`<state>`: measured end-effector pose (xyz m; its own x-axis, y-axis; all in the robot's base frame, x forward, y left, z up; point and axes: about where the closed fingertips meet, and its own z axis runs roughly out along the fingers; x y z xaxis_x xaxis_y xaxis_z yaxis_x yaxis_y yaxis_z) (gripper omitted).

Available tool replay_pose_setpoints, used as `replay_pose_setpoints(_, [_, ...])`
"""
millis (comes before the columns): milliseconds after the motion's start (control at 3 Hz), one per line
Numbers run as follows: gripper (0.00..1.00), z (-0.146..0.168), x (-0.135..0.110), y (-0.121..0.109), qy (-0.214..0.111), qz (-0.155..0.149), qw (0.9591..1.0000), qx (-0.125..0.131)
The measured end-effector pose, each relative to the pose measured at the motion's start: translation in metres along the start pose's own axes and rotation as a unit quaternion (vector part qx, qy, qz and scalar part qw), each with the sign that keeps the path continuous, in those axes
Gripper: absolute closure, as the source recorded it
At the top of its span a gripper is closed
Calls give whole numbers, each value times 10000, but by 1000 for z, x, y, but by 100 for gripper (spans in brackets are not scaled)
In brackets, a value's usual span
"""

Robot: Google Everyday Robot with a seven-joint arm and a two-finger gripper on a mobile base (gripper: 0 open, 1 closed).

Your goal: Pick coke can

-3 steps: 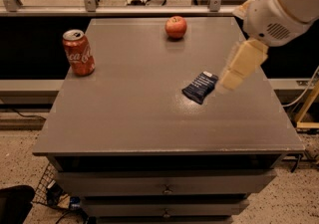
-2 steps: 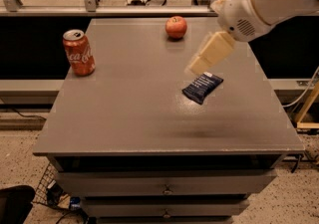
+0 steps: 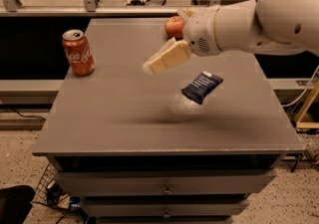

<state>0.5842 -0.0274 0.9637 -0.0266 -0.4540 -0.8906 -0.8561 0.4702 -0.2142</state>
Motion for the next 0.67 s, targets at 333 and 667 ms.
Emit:
replay_pose_setpoints(333, [0,22,-19,-7,-560,3,9979,336])
replay_pose_setpoints(667, [0,27,-22,-6,-588,-15,9978,296])
